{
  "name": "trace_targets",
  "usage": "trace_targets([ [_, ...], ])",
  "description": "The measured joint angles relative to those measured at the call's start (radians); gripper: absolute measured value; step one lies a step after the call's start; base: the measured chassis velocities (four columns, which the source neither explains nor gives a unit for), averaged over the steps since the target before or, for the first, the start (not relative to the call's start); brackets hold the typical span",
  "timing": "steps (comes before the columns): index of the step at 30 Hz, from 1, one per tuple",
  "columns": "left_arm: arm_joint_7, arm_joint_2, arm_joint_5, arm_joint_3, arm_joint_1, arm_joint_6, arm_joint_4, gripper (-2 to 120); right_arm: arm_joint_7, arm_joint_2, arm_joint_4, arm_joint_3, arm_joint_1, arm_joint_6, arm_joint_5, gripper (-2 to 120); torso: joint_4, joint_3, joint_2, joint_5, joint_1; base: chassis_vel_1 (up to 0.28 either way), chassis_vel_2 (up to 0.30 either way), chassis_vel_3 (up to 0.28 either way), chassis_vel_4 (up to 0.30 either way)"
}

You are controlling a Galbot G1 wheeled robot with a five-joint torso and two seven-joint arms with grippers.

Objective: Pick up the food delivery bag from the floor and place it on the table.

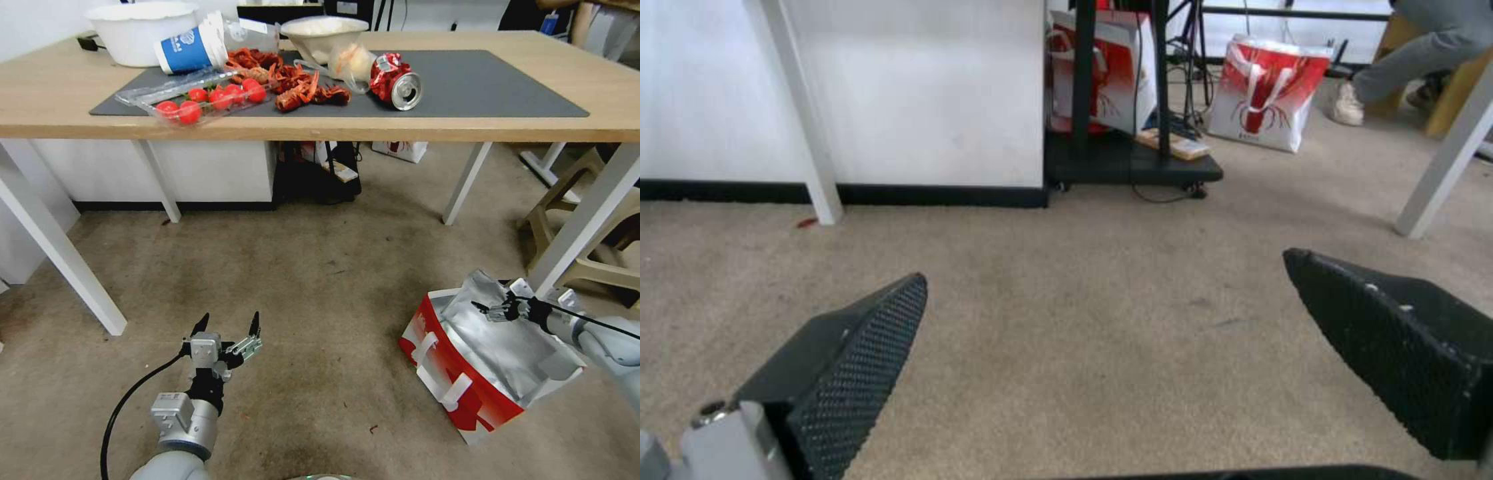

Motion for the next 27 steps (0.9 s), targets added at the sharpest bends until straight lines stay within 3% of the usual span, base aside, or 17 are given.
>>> trace_targets([
  [20, -0.007, 0.008, 0.003, 0.01, 0.0, -0.013, 0.019, 100, -0.008, -0.005, -0.024, -0.061, 0.037, -0.002, 0.007, 3, -0.0001, 0.0, 0.0, 0.0, 0.0, 0.0, 0.0, 0.0, 0.0],
  [27, -0.01, 0.011, -0.002, 0.009, -0.003, -0.007, 0.019, 100, -0.03, -0.002, -0.034, -0.07, 0.045, 0.029, 0.011, 0, -0.0001, 0.0, 0.0, -0.0001, 0.0, 0.0, 0.0, 0.0, 0.0],
])
